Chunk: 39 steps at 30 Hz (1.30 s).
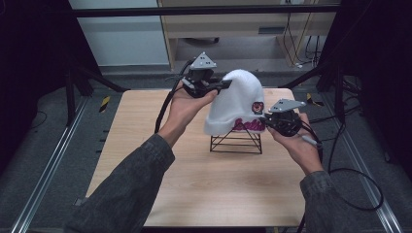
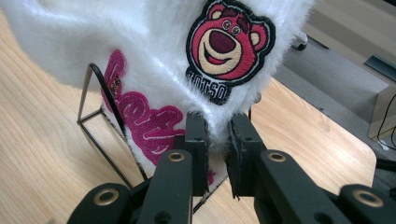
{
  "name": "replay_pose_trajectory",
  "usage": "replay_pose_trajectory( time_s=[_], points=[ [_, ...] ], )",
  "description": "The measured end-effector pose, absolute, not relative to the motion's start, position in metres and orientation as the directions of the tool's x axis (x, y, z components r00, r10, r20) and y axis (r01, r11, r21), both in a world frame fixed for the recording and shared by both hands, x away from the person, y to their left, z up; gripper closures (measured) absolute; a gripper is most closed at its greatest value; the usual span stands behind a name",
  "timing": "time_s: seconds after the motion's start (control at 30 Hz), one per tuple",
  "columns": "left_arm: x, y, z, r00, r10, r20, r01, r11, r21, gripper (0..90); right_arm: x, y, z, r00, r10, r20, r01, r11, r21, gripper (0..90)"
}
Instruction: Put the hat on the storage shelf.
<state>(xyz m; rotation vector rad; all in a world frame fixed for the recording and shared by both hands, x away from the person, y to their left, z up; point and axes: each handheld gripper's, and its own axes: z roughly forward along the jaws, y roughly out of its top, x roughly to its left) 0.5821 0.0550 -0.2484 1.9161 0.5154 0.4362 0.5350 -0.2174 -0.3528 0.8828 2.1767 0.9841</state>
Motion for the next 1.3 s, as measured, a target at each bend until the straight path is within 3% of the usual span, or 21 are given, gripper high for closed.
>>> replay_pose_trajectory(
  time_s=[0.7,1.3],
  points=[
    [0.579,0.045,-0.256,0.857,0.505,0.103,0.132,-0.408,0.904,81.7,0.531,-0.225,-0.367,-0.61,0.761,-0.222,0.348,0.508,0.788,80.0],
    [0.581,0.041,-0.281,0.865,0.495,0.084,0.159,-0.43,0.889,81.8,0.529,-0.229,-0.388,-0.609,0.763,-0.216,0.38,0.521,0.764,79.6]
  ],
)
